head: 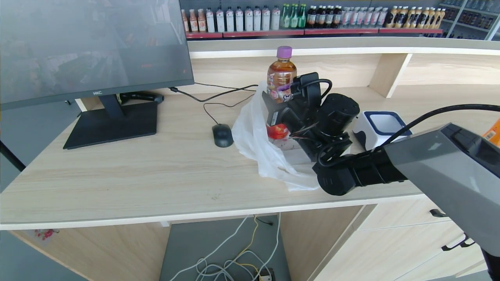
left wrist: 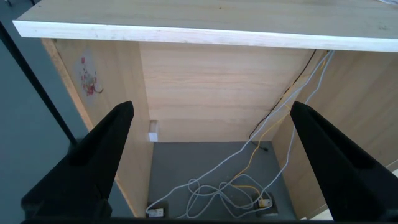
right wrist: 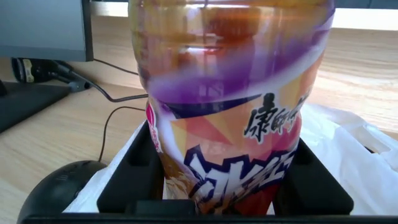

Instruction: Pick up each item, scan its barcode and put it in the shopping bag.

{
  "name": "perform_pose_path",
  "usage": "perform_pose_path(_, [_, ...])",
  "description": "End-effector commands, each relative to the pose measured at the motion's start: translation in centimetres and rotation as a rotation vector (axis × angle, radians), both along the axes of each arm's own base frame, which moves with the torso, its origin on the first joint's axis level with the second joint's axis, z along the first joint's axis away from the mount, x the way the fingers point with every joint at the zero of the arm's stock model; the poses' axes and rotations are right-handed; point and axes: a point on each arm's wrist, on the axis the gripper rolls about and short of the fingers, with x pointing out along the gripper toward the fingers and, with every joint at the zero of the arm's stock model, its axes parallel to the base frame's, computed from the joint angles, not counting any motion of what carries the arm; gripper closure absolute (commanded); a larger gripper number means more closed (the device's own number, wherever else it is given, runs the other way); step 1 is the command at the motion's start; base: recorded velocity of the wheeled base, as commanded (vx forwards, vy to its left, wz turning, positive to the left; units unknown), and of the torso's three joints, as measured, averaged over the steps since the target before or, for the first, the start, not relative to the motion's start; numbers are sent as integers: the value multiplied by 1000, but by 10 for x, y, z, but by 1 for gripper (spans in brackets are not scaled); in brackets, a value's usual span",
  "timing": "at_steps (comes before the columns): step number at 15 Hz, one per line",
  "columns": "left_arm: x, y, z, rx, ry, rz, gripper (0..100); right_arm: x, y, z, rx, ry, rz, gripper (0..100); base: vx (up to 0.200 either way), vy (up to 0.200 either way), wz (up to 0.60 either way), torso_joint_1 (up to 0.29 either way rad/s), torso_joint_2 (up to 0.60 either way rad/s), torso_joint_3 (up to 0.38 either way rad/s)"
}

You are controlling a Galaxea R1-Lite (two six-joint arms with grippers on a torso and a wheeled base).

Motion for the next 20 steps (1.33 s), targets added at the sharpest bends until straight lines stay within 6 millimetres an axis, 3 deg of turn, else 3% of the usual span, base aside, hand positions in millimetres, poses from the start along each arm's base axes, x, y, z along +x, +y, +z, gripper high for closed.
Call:
perform_pose_path(1, [0, 0, 0, 0, -1, 2, 0, 0, 1, -2, -3, 5, 2, 100, 0, 0, 0, 0, 0, 0])
perform_pose_path(20, [0, 0, 0, 0, -1, 0, 0, 0, 8, -12, -14, 23, 15, 100, 0, 0, 0, 0, 0, 0])
